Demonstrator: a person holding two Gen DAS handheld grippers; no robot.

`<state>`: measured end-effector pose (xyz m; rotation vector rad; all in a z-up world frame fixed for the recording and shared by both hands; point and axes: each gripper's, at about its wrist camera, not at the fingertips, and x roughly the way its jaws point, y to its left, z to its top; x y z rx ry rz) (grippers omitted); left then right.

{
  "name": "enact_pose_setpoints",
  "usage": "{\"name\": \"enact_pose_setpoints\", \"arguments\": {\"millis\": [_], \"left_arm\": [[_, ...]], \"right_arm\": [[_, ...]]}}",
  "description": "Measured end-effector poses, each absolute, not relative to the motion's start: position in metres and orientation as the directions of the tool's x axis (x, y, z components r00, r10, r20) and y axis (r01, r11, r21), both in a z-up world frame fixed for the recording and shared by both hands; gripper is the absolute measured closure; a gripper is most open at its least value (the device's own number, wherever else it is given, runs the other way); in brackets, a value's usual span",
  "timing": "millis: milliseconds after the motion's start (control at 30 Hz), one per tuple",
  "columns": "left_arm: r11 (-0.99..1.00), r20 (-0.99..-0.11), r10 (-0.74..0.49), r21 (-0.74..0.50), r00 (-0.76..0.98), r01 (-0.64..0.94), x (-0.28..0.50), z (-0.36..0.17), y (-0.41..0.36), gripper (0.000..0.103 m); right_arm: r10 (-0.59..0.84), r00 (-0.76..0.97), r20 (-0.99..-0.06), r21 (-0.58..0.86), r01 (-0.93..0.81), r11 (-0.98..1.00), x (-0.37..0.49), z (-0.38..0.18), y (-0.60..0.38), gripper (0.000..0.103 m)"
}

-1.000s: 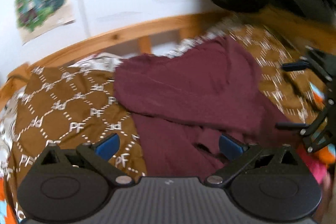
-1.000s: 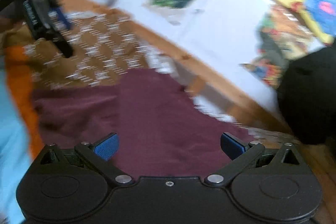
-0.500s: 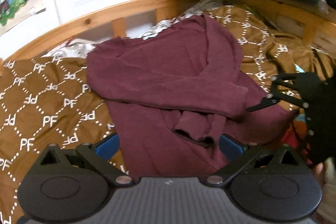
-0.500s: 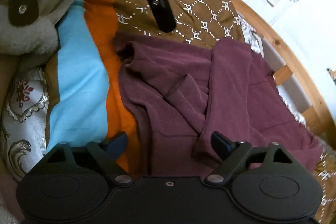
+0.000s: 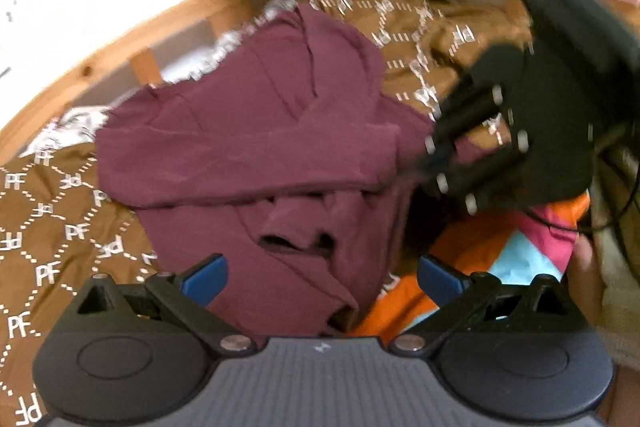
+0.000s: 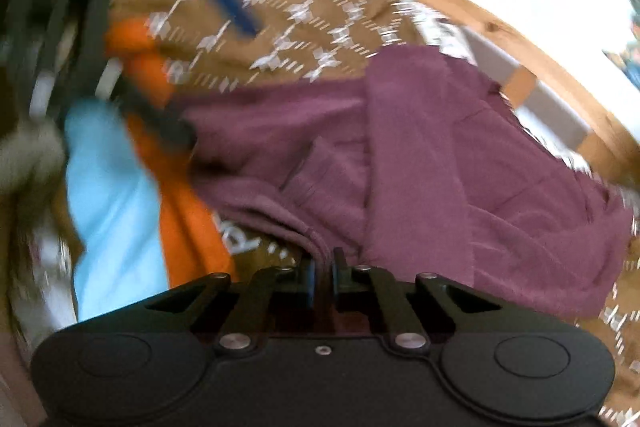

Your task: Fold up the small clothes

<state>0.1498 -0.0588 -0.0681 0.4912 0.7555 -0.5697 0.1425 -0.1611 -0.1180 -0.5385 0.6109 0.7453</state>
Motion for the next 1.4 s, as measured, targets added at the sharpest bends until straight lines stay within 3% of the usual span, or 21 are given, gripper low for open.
{"name": "enact_pose_setpoints", "arguments": {"millis": [133,267,433,600,900,1033,1100,1167,1267,1400], "left_arm": [[0.711,-0.802,-0.262,0.215,0.536,0.67,0.157,-0.087,-0.072,0.001],[0.705,-0.83,-0.14,0.299,0.54,0.643,0.165,-0.11,-0.082,0.006],[0.752,-0.808,-0.068,0.344,0.585,0.563,0.17,-0.112,-0.073,0.014],[0.773,-0.786,-0.073,0.344,0.613,0.533,0.168,-0.106,-0.066,0.014],[0.814,-0.793,0.018,0.365,0.609,0.451,0.181,-0.105,-0.057,0.023],[0.827,-0.754,0.012,0.376,0.656,0.418,0.179,-0.094,-0.051,0.043],[0.836,-0.731,0.001,0.375,0.682,0.401,0.175,-0.087,-0.049,0.058],[0.848,-0.709,-0.004,0.371,0.705,0.378,0.174,-0.08,-0.046,0.081],[0.874,-0.672,0.004,0.363,0.741,0.324,0.177,-0.073,-0.039,0.097],[0.912,-0.612,0.031,0.341,0.79,0.228,0.178,-0.062,-0.028,0.099]], "right_arm": [[0.492,0.585,-0.645,-0.106,-0.706,0.701,0.153,-0.106,-0.174,0.096],[0.529,0.582,-0.618,-0.002,-0.674,0.739,0.159,-0.099,-0.185,0.096],[0.535,0.599,-0.596,0.025,-0.651,0.758,0.158,-0.094,-0.19,0.096],[0.523,0.633,-0.57,0.086,-0.587,0.805,0.165,-0.09,-0.205,0.096],[0.477,0.685,-0.551,0.177,-0.463,0.869,0.178,-0.09,-0.23,0.096],[0.465,0.683,-0.563,0.173,-0.453,0.875,0.179,-0.093,-0.231,0.096],[0.459,0.684,-0.568,0.162,-0.453,0.877,0.179,-0.093,-0.229,0.096],[0.444,0.686,-0.576,0.132,-0.458,0.879,0.178,-0.094,-0.226,0.095],[0.422,0.689,-0.589,0.066,-0.48,0.875,0.174,-0.095,-0.217,0.088],[0.392,0.679,-0.621,-0.063,-0.542,0.838,0.163,-0.101,-0.196,0.075]]}}
